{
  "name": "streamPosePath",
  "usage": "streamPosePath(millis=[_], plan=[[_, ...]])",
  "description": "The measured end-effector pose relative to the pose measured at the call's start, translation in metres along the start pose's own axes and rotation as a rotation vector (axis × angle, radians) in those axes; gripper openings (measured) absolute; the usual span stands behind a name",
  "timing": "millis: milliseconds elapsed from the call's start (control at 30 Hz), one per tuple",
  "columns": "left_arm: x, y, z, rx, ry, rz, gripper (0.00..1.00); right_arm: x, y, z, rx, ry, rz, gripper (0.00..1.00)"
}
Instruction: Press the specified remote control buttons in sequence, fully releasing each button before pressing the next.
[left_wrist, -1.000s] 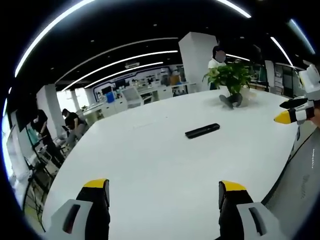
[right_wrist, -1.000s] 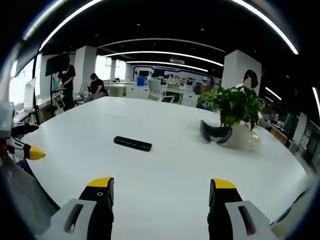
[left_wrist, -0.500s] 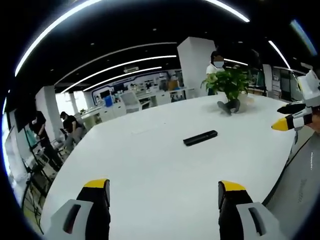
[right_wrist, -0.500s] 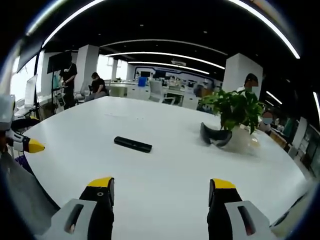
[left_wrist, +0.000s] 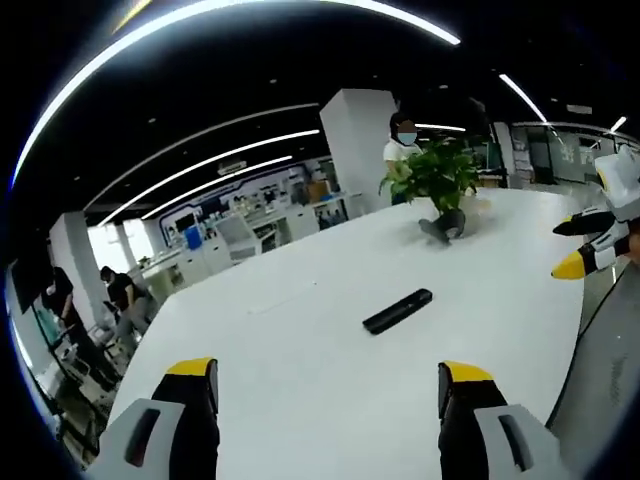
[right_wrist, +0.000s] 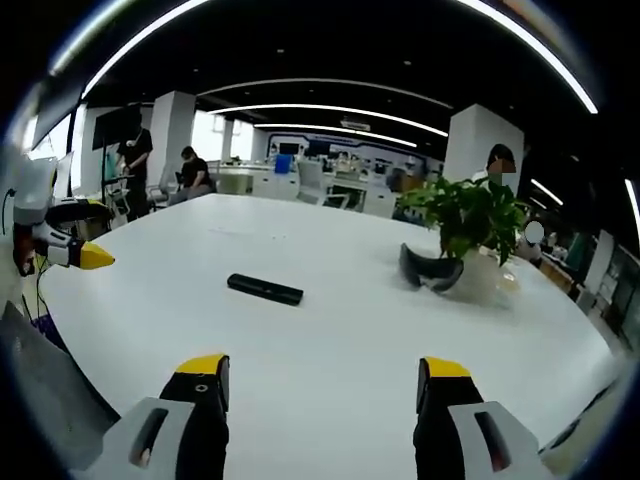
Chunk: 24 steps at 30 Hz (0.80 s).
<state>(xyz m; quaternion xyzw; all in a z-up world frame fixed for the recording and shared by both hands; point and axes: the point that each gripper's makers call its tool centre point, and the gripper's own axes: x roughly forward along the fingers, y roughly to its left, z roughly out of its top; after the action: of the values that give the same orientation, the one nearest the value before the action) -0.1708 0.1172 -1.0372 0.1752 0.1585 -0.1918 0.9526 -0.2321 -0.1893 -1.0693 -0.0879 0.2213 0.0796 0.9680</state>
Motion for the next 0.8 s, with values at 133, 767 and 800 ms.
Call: streamPosePath(millis=[133, 767, 800], plan=[[0.016, 0.002, 0.012, 0.029, -0.012, -0.032, 0.94, 0.001, 0.001, -0.002, 0.001, 0.010, 0.007, 0.76], [0.123, -0.037, 0.005, 0.183, 0.144, -0.325, 0.85, 0.003, 0.003, -0.009, -0.013, 0.051, 0.012, 0.73], [0.128, -0.038, 0.005, 0.199, 0.150, -0.331, 0.84, 0.003, 0.003, -0.010, -0.015, 0.051, 0.008, 0.73]])
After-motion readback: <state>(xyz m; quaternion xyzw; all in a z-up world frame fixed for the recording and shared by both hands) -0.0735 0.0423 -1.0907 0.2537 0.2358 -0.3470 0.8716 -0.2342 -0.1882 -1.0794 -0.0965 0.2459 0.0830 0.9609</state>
